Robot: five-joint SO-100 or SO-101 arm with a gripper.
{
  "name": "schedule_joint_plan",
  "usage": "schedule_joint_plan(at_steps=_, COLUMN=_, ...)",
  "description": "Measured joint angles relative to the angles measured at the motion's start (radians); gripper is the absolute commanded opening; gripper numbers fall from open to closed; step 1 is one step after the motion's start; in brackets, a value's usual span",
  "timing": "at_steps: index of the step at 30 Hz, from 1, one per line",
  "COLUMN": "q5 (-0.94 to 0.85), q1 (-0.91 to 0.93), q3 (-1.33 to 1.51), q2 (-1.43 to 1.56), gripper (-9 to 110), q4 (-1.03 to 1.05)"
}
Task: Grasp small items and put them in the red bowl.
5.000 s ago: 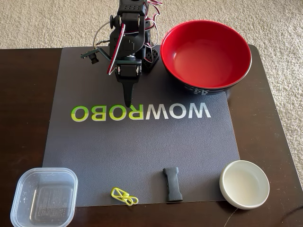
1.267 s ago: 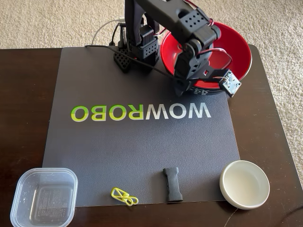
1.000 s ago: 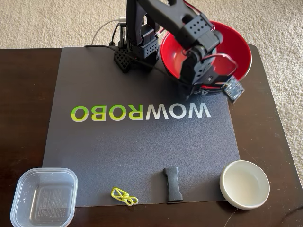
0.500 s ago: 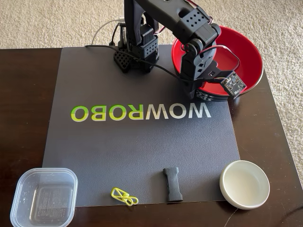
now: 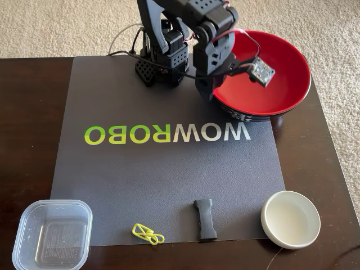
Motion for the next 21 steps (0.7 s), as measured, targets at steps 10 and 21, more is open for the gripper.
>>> schedule_joint_plan(at_steps=10, q5=-0.538, q1=0.147, q3=-0.637, q2=-0.465, gripper=51, q4=0.041)
schedule_joint_plan(at_steps=21, q5=-1.029, q1=0.193, q3=-1.916, q2=-1.600, gripper=46, q4=0.298)
